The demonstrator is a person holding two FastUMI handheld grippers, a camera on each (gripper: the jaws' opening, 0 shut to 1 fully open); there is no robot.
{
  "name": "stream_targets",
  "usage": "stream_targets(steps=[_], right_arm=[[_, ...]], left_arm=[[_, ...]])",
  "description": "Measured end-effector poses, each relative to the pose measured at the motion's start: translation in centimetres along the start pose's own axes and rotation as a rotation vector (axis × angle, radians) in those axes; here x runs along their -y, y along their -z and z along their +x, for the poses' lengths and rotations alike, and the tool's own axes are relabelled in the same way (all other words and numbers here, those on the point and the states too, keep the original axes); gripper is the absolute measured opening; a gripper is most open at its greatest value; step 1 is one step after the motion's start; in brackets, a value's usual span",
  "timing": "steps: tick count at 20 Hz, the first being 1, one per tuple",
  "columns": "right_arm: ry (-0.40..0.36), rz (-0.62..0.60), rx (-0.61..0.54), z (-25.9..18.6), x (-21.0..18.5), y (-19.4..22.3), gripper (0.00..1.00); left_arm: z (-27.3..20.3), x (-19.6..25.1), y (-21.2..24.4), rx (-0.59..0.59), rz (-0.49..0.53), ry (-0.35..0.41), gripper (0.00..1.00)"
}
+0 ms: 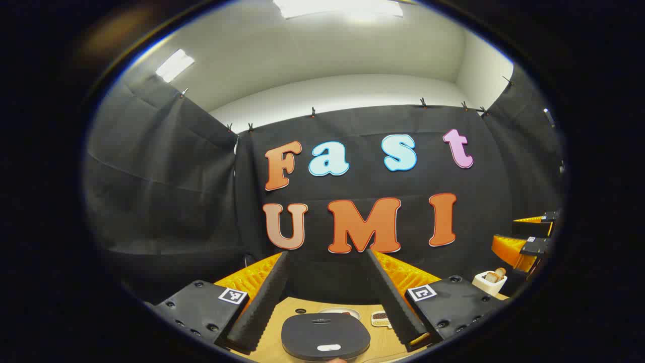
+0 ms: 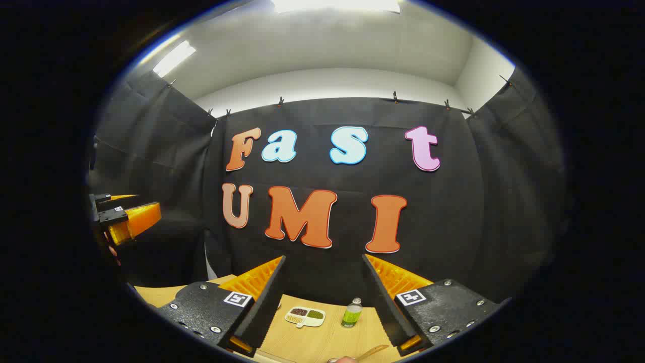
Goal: Close the left gripper, press the button to open the rice cooker; take a wooden spoon from the chopstick holder with the right hand, scoop a spoonful of rice and pour it into the rice cooker, then put the wooden spoon back into the chopstick holder.
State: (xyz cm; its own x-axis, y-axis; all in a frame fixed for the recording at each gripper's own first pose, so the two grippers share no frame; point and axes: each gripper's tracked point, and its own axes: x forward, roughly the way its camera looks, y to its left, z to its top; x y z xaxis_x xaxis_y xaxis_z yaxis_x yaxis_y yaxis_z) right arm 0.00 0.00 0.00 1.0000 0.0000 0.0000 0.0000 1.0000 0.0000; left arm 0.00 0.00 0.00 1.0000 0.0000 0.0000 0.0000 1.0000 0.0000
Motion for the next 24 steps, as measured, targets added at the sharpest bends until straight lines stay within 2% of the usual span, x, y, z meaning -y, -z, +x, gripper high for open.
stream_targets(steps=[3,5,8,12,16,17,24], right_arm=[[0.013,-0.006,-0.02,-0.3,0.5,0.6,0.89],[0.021,-0.005,-0.027,-0.3,0.8,0.8,0.89],[0.024,0.004,-0.029,-0.3,0.9,0.9,0.89],[0.018,0.003,-0.033,-0.2,0.7,1.1,0.89],[0.018,0.017,-0.032,0.1,0.5,1.1,0.89],[0.018,0.021,-0.033,0.2,0.5,1.1,0.89],[0.028,0.026,-0.036,0.5,0.3,1.2,0.89]], left_arm=[[0.2,0.9,-0.2,0.01,-0.033,0.03,0.99],[0.5,0.9,-0.3,0.02,-0.031,0.026,0.93],[0.6,1.2,-1.1,0.051,-0.053,0.035,0.93],[0.6,1.2,-1.5,0.074,-0.02,0.033,0.93],[0.6,1.0,-2.0,0.095,-0.032,0.025,0.93],[0.7,1.1,-2.2,0.102,-0.034,0.026,1.0],[1.3,1.1,-1.9,0.096,-0.011,0.029,1.0]])
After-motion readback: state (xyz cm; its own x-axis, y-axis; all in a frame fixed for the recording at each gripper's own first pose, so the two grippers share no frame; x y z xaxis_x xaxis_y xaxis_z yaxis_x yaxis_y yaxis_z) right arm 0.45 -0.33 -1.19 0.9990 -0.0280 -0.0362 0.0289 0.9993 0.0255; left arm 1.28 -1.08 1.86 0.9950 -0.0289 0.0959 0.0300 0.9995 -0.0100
